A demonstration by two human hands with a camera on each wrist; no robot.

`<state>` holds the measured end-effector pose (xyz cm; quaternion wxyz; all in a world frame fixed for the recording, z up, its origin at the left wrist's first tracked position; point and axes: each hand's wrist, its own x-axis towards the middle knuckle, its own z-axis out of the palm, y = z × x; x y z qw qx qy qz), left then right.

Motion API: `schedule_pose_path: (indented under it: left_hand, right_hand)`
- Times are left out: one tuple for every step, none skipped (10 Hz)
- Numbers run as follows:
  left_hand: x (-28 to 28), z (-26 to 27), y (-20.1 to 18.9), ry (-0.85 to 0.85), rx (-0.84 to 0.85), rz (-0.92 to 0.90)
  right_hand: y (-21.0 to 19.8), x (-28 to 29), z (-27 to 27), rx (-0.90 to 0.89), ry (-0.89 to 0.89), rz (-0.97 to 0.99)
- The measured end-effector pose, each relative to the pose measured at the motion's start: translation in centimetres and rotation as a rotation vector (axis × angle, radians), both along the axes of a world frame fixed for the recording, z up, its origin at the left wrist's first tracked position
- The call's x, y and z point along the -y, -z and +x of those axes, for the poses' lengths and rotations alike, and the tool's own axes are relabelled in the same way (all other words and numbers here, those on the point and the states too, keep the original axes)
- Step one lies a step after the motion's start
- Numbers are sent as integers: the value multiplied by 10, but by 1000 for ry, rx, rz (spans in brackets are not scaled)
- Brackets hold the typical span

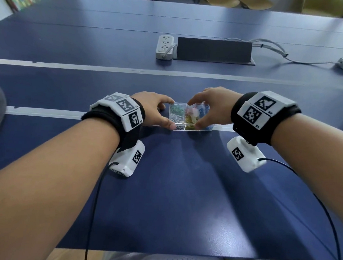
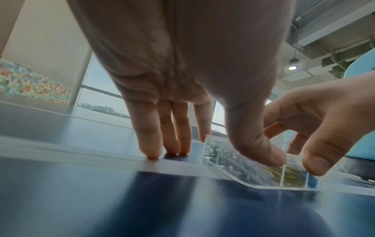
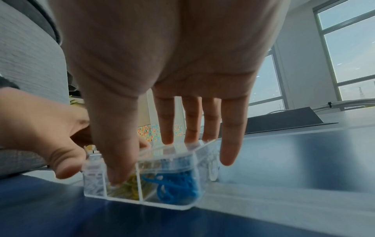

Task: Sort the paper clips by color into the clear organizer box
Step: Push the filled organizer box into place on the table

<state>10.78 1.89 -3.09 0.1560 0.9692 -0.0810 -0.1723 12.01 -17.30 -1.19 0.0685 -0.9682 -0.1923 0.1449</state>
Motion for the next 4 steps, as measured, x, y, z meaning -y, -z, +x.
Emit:
schedule_pose_path:
  left_hand:
    - [2,4,1,20,-1,41]
    - [6,5,0,52,16,113]
    - [5,3,3,49,28,107]
    - [-3,-6,-6,-34,-78,-140]
  right_hand:
    - [1,1,0,-12,6,2]
    - [3,2,-1,5,20,8]
    - [4,3,-2,-23,25,31]
    - [-5,17,-17,-69,79,146]
